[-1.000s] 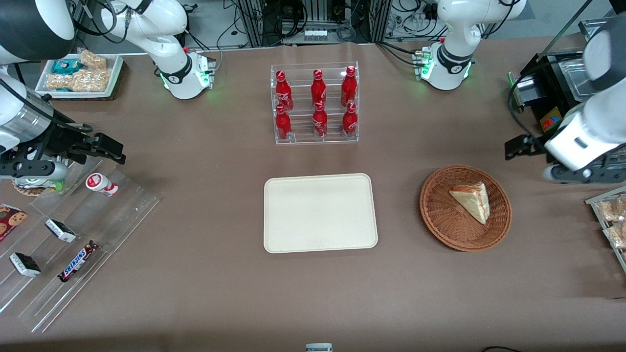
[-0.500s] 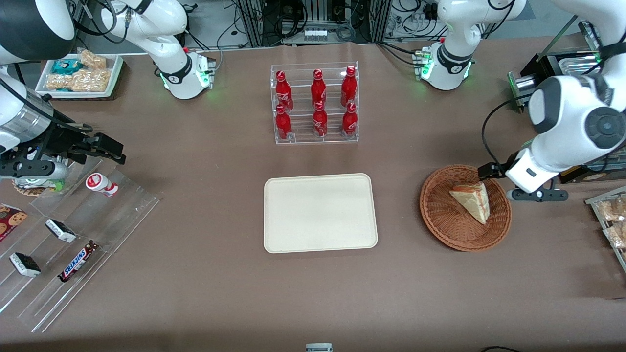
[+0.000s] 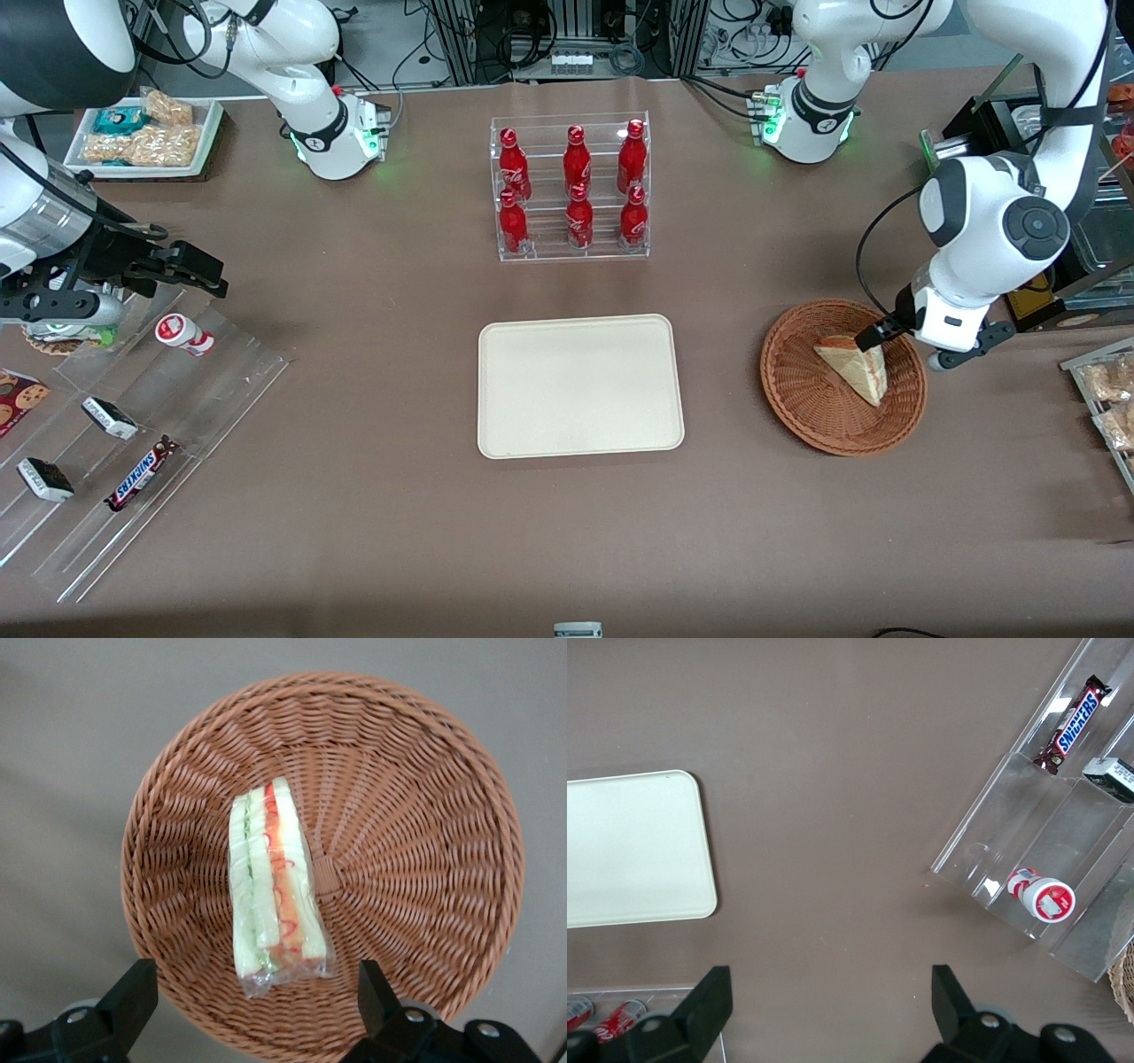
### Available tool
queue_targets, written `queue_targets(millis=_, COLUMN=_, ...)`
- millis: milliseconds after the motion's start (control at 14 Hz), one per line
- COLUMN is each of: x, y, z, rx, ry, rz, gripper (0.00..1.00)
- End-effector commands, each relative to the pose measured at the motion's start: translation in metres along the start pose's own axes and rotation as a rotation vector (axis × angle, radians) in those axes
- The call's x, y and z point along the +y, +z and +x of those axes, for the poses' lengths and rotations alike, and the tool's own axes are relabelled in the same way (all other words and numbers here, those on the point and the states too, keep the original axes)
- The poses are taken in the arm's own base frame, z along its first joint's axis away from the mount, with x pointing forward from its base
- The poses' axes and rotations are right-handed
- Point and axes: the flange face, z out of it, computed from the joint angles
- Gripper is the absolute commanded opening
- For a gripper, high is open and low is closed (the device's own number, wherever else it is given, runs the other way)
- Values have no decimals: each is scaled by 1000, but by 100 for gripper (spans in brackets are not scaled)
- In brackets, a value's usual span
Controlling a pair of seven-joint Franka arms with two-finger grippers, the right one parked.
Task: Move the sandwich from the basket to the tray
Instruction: 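Lower the open left gripper onto the sandwich in the basket and close, then lift the sandwich with the left gripper and carry it over the tray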
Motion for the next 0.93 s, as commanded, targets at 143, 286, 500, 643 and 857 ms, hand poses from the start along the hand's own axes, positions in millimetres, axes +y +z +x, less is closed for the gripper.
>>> queue_targets(millis=143, x=11, y=34, z=6, rx=28, ry=-301, rz=-50, gripper=100)
queue_targets(millis=286, x=10, y=54, z=5, rx=9, ry=-304, rz=-37, gripper=100)
queue_targets(millis=500, x=9, y=66, z=2, rx=-10, ry=-287, rz=-14, gripper=34)
queue_targets(millis=643, x=9, y=60, z=4, rx=-10, ry=-281, rz=-10, gripper=4)
queue_targets(millis=857, x=12, y=36, z=0, rx=-53, ry=-261, rz=32, gripper=0)
